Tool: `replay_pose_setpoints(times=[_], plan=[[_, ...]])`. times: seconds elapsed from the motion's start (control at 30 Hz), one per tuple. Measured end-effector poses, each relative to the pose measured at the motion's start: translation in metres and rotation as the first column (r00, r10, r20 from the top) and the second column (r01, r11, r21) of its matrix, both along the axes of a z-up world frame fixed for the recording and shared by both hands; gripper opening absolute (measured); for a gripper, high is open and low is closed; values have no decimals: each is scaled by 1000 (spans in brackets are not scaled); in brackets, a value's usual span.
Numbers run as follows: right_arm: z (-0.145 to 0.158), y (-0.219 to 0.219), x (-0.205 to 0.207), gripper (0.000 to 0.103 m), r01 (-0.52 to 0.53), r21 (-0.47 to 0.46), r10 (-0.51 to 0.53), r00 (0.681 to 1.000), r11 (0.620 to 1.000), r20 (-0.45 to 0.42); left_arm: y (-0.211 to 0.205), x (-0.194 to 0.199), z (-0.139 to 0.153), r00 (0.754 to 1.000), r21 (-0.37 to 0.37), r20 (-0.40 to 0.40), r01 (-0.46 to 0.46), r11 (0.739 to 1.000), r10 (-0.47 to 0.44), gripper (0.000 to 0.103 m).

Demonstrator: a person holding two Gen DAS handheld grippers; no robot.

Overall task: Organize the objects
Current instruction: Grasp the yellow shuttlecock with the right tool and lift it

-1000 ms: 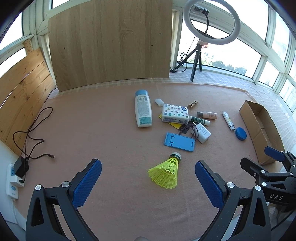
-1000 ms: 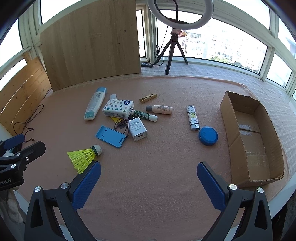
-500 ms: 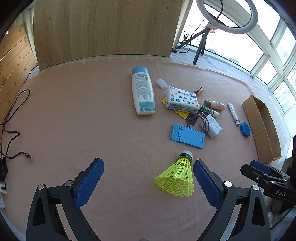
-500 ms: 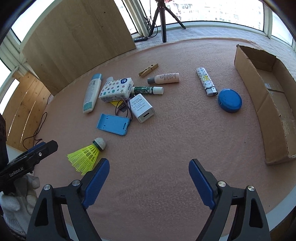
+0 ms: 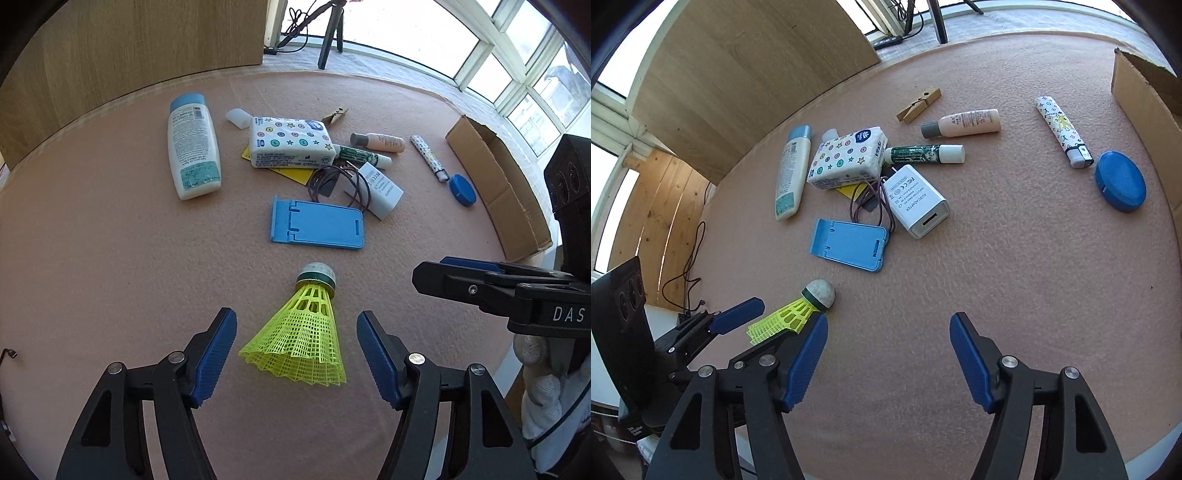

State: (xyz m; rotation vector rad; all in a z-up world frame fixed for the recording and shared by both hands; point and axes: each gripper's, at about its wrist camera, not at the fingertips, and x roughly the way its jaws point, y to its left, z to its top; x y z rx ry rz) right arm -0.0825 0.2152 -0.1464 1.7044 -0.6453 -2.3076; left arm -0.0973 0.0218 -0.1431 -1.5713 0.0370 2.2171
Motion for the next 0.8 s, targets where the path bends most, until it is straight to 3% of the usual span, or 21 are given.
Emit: replay_pose_setpoints(times=[0.2, 0.33, 0.8], plan=[[-14, -19, -12, 63, -54, -81, 59, 996, 995, 60, 1, 4, -17, 998, 100, 66, -23, 995, 17, 59], [-25, -31, -16, 55, -86, -125, 99, 990, 988, 97, 3, 9, -23, 997, 120, 76, -32, 992, 23, 59], [-29, -51, -14, 49, -173, -203, 200, 972, 964, 122, -7, 19, -27, 992, 161, 90, -103, 981, 90, 54]])
